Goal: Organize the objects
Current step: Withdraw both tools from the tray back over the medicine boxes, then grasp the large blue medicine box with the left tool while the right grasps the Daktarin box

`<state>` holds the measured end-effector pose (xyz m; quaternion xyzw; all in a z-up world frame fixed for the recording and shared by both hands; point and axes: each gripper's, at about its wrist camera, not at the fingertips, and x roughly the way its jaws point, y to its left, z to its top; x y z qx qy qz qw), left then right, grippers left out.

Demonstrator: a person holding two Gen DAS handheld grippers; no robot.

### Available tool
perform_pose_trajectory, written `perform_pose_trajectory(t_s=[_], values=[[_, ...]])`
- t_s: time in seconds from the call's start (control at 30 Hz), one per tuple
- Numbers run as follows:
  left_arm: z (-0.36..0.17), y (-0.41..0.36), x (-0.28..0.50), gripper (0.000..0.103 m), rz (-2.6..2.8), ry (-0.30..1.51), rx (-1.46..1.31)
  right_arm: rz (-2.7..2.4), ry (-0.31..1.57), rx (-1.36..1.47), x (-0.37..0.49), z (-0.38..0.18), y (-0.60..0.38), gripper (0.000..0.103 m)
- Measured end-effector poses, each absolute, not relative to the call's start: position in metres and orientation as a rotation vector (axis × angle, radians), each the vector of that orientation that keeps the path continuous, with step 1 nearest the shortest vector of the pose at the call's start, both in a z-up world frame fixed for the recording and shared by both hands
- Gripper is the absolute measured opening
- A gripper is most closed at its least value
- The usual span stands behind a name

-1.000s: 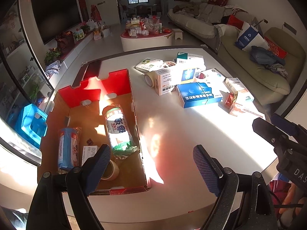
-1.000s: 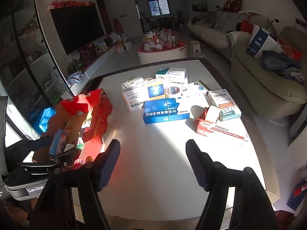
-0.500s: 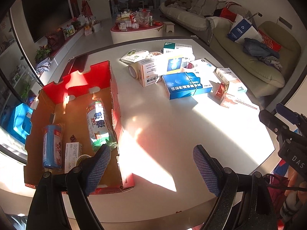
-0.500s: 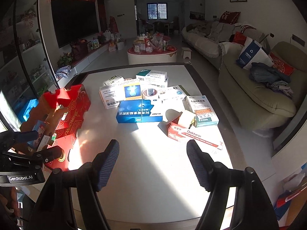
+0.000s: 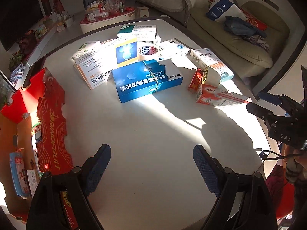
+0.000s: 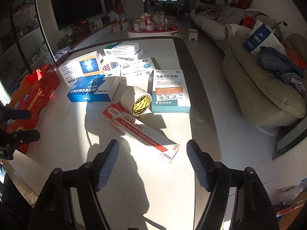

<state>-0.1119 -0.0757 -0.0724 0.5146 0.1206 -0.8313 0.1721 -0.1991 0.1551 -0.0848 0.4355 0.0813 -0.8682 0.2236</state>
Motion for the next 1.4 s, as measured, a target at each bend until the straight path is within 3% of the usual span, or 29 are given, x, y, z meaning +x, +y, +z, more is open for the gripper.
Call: perform_pose_trajectory(t_s=[0.4,0.5,0.67,0.73,0.87,1.07,1.4], values=[[-0.087,-0.12,-0.195,0.092,-2.37,0.44,1.57,-2.214,0.441,1.197,-0.234,-0.115,0.112,0.072],[-0.092,-0.118,-0.223,0.093,-2.381,0.295,1.655,-2.198,0.44,1.187,-0.233,-0.118,0.112,0.072],[-0.108,-0.1,-0.252,0.093,-2.347,-0.15,1.875,-2.178,0.396,1.163,-0.234,-0.117,0.117,0.072],[-0.111,-0.099,-0.257,0.094,-2.347,-0.24,1.945,-2.17,0.382,1.151,-0.234,-0.116,0.12,0.072],[-0.122,-0.111,-0.264,0.095,-2.315,-0.301,2.122,-2.136,0.363,1.143,-0.237,-0.116,0.125,0.072],[-0.124,-0.13,-0.274,0.101,-2.311,-0.157,2.207,-2.05,0.431,1.13,-0.242,-0.118,0.123,0.072],[-0.127,-0.131,-0.279,0.103,-2.296,-0.3,2.271,-1.973,0.529,1.155,-0.249,-0.125,0.103,0.072]])
